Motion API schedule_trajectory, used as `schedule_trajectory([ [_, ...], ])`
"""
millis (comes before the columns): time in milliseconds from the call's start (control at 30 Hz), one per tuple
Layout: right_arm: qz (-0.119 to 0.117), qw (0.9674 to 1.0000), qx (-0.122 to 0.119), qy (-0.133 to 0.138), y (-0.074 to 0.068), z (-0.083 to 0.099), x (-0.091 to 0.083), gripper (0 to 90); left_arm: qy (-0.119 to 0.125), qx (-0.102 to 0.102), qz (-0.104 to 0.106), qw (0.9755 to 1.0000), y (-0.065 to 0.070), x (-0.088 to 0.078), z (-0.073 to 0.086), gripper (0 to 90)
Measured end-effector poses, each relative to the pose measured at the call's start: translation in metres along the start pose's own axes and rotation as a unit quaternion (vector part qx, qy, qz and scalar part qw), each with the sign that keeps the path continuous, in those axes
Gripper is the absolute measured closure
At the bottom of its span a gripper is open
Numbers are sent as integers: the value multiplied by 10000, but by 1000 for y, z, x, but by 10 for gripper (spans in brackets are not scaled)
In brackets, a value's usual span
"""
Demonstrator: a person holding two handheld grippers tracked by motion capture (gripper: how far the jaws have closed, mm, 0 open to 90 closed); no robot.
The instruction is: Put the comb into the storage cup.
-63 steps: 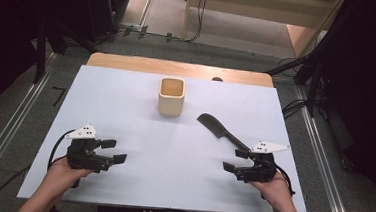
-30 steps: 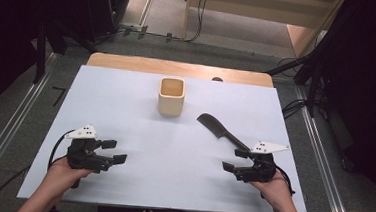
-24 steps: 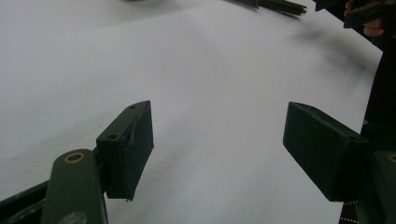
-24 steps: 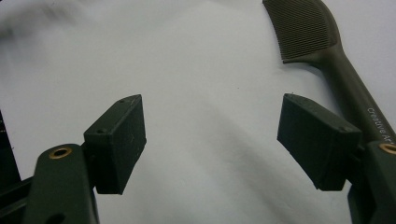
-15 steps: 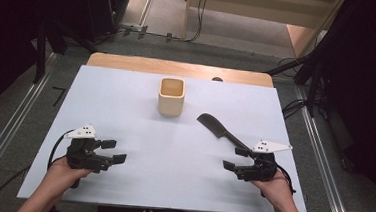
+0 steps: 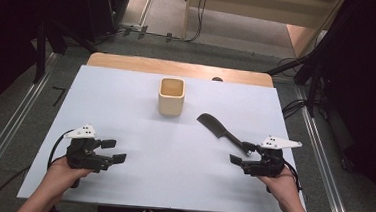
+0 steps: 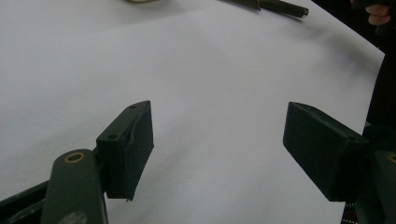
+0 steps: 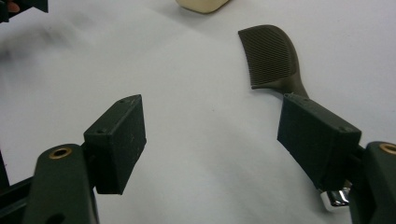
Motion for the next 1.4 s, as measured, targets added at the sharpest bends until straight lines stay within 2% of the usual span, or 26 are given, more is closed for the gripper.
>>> schedule_trajectory([
  [333,76,10000,39,-18,9,-4,-2,217,-30,23,-13,10000,0,1,0,255],
  [600,86,10000,10,14,15,-16,-1,215,14,33,-46,10000,0,0,-1,255],
  [1033,283,9995,126,-75,40,-29,2,215,-15,41,-46,10000,0,1,-1,255],
  [1400,237,9996,57,-160,49,-41,9,215,-14,40,-45,10000,0,2,-1,255],
])
Point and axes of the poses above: each handheld gripper's, and its own axes: x roughly forward along the jaws, z roughly out of its underside, y roughly to its right, the point moved 4 cm from there along x, roughly forward along the jaws, and after that the axes turned 3 degrees about x, right-handed, at the moved point
